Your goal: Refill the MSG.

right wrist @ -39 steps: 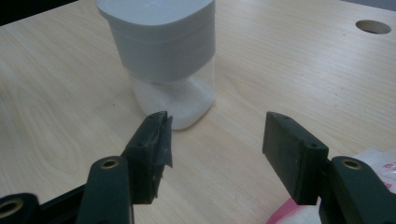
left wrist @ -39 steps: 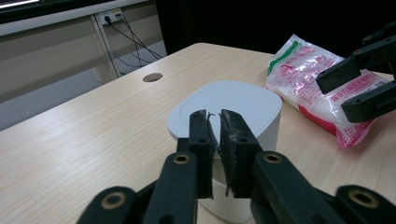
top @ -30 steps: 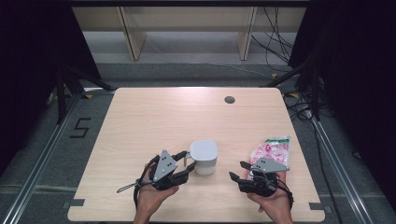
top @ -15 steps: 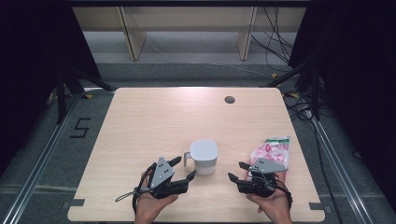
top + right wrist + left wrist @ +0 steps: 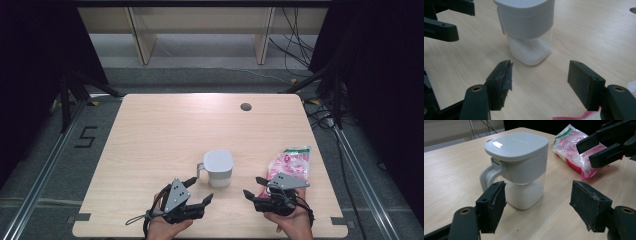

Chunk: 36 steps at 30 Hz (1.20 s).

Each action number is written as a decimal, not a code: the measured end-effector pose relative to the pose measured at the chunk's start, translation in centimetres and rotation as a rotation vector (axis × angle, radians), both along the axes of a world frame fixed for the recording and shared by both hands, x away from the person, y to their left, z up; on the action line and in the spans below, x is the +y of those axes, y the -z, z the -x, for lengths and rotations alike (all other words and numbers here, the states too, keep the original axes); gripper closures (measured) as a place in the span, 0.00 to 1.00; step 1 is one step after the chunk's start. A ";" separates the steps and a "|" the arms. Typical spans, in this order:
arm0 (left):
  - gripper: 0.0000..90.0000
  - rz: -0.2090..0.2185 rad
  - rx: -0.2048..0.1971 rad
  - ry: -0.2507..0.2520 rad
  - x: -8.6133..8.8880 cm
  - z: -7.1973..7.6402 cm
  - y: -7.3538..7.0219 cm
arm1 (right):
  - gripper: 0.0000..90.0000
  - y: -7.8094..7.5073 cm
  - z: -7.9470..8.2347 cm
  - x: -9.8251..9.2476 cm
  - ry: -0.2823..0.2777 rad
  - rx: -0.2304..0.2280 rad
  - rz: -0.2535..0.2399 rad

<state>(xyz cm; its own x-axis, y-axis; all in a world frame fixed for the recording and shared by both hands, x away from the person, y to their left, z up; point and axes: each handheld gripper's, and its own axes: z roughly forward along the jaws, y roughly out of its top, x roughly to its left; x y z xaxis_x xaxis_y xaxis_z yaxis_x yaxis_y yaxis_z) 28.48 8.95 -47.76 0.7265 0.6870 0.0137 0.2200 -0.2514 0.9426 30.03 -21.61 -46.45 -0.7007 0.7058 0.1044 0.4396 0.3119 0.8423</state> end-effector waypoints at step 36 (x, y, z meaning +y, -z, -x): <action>0.17 0.001 0.053 0.019 -0.3 1.2 1.2 | 0.29 2.7 3.9 -1.3 -0.034 0.054 0.059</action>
<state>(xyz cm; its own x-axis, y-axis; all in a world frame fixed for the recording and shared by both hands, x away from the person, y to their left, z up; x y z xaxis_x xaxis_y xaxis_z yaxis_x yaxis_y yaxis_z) 27.25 8.62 -49.01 0.7393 0.6729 -0.0255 0.2643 -0.2551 0.9301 26.13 -22.94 -49.10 -0.7185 0.6881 0.1018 0.4727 0.3757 0.7971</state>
